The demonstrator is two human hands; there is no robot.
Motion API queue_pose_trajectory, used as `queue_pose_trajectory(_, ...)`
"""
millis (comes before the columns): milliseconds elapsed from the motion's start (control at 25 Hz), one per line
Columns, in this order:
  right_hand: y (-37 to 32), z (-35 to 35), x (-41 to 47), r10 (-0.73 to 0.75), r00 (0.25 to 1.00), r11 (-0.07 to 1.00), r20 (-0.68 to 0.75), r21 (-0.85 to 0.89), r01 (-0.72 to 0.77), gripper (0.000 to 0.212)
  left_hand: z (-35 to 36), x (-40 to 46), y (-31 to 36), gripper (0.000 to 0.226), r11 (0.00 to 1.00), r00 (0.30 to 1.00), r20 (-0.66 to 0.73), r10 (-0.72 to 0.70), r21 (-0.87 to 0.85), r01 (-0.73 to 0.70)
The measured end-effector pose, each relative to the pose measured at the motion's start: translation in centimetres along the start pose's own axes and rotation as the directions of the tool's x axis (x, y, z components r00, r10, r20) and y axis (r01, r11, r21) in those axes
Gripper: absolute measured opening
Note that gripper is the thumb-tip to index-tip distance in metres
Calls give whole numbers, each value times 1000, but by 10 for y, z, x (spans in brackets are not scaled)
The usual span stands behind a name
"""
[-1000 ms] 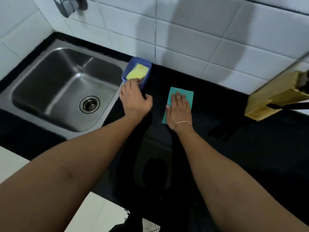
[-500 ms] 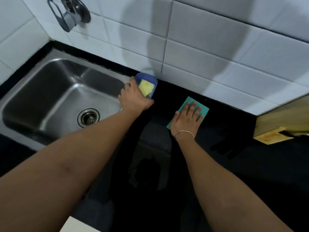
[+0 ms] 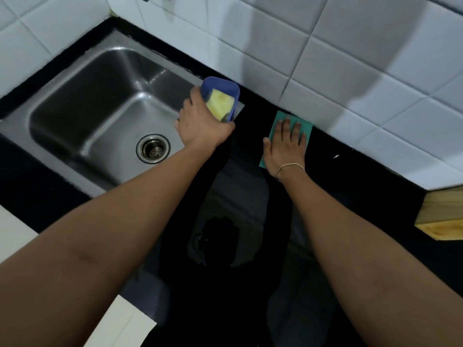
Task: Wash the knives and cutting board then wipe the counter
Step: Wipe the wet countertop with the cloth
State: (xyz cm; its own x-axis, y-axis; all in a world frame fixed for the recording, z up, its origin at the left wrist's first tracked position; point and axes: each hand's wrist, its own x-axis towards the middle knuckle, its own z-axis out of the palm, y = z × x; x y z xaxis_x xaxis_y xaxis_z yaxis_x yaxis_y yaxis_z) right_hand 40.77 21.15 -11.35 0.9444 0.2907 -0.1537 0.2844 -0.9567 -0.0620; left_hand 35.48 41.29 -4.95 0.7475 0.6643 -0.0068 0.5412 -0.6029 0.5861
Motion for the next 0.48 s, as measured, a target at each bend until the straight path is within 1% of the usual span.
queue_pose_trajectory(160, -17, -1, 21, -158, 987, 987, 27, -33, 159, 68, -20, 3, -22, 103, 1000, 998, -52, -20, -18, 19)
queue_pose_trajectory(280, -27, -1, 33, -229, 973, 972, 33, -49, 231, 68, -29, 1, -37, 104, 999, 998, -45, -46, -8, 46)
queue_pose_trajectory(480, -38, -5, 46, -343, 938, 936, 50, -68, 346, 66, -36, -4, -48, 102, 999, 998, -39, -51, -10, 50)
